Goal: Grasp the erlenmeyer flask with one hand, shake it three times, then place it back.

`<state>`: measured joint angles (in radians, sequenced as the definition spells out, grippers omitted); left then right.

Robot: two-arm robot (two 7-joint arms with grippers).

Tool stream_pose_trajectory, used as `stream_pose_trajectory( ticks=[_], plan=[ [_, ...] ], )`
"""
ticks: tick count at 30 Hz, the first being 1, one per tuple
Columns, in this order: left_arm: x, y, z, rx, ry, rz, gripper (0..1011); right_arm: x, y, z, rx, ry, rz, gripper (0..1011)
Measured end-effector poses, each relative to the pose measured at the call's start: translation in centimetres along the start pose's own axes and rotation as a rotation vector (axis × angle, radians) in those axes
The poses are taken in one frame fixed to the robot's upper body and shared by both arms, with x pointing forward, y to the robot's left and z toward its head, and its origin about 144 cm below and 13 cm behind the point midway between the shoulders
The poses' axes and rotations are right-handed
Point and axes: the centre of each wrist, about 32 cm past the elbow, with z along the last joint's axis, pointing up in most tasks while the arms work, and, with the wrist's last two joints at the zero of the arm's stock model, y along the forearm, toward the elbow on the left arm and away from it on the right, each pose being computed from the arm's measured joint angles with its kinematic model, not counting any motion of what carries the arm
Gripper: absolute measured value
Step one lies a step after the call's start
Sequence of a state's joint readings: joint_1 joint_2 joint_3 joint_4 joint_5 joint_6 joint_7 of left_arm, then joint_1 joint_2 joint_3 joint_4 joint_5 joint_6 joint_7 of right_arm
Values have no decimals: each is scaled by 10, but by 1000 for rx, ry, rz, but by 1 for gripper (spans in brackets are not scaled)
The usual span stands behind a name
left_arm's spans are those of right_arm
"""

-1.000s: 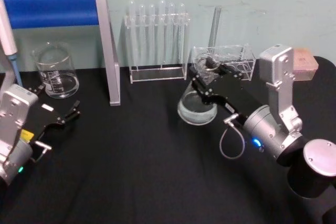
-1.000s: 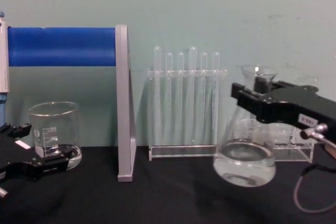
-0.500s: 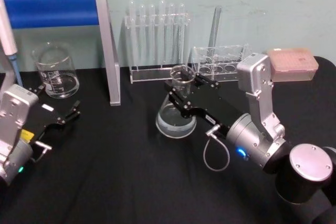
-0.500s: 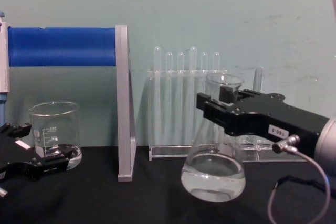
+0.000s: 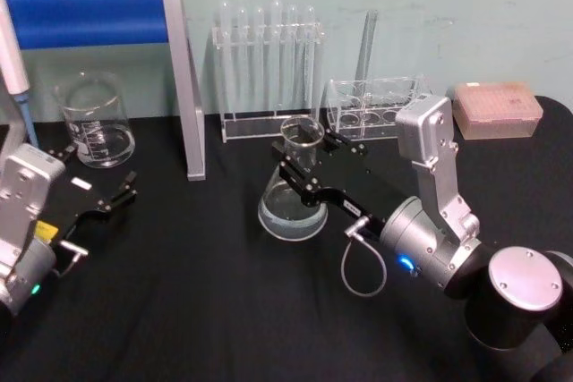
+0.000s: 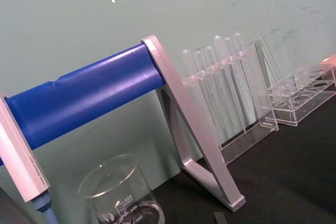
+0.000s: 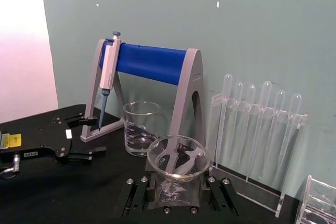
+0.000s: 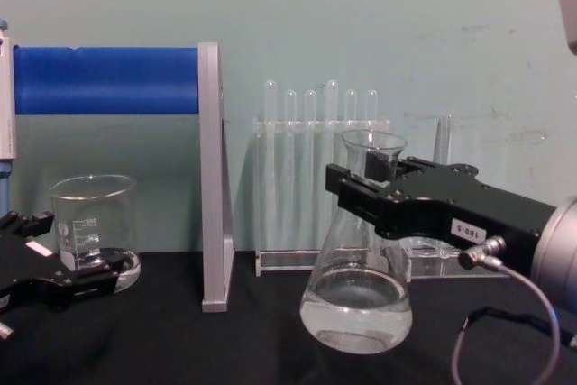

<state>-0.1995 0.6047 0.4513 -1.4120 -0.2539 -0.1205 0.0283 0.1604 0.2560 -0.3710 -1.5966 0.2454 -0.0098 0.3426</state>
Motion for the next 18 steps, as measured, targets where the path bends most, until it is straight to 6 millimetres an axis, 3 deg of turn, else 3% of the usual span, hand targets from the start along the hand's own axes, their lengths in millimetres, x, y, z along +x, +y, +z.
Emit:
stream_pose_trajectory(
  ticks=[18],
  plan=[
    [0, 0, 0, 0, 0, 0, 1001, 0, 0, -6, -13, 9, -3, 450]
  ],
)
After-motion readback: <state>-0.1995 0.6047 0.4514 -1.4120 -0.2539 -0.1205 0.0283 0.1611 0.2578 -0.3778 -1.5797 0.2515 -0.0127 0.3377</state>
